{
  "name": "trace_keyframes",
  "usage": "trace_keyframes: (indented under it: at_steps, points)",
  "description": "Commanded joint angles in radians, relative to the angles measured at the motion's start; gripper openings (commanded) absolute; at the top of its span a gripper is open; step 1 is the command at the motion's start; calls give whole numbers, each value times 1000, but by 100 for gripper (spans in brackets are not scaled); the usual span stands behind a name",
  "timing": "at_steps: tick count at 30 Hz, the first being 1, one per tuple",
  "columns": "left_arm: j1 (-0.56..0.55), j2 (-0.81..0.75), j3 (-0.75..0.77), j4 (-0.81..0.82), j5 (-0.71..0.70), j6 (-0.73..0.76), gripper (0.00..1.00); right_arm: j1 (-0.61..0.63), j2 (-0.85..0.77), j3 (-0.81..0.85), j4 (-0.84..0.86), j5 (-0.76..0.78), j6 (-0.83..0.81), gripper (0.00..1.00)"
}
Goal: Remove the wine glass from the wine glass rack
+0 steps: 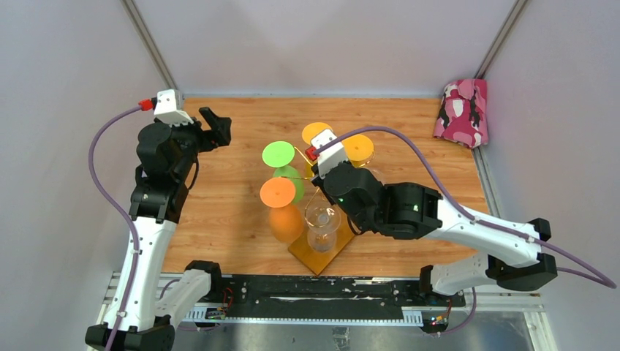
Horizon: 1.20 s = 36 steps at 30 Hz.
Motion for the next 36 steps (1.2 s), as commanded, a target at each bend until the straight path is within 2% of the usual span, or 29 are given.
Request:
trace_keyframes:
  at_steps: [1, 19, 20, 22, 23, 24, 26, 30, 34, 36]
  points:
    - [-1, -11, 11, -4, -9, 11, 89, -18, -4, 65, 80, 79, -51, 0]
    - [-1, -5, 20, -6, 5, 10, 89, -18, -33, 73, 85, 69, -74, 0]
    - [-2, -4, 20, -6, 3, 9, 89, -18, -28, 75, 73, 52, -65, 4]
    - [-1, -2, 21, -6, 4, 8, 89, -18, -21, 75, 53, 15, -47, 29]
    - [-1, -1, 21, -7, 4, 7, 89, -18, -17, 67, 50, -1, -42, 37]
    - [-2, 0, 22, -6, 5, 7, 89, -18, -14, 56, 48, -7, -30, 44]
    - [-2, 1, 20, -6, 6, 7, 89, -18, -15, 34, 50, -11, -14, 50]
    - [-2, 0, 13, -4, 7, 5, 90, -19, -17, -8, 54, 9, 14, 49]
    - [-2, 1, 8, -3, 8, 6, 89, -33, -27, -39, 62, 15, 23, 33]
    - [-2, 1, 7, -3, 8, 5, 89, -40, -27, -46, 64, 2, 28, 32]
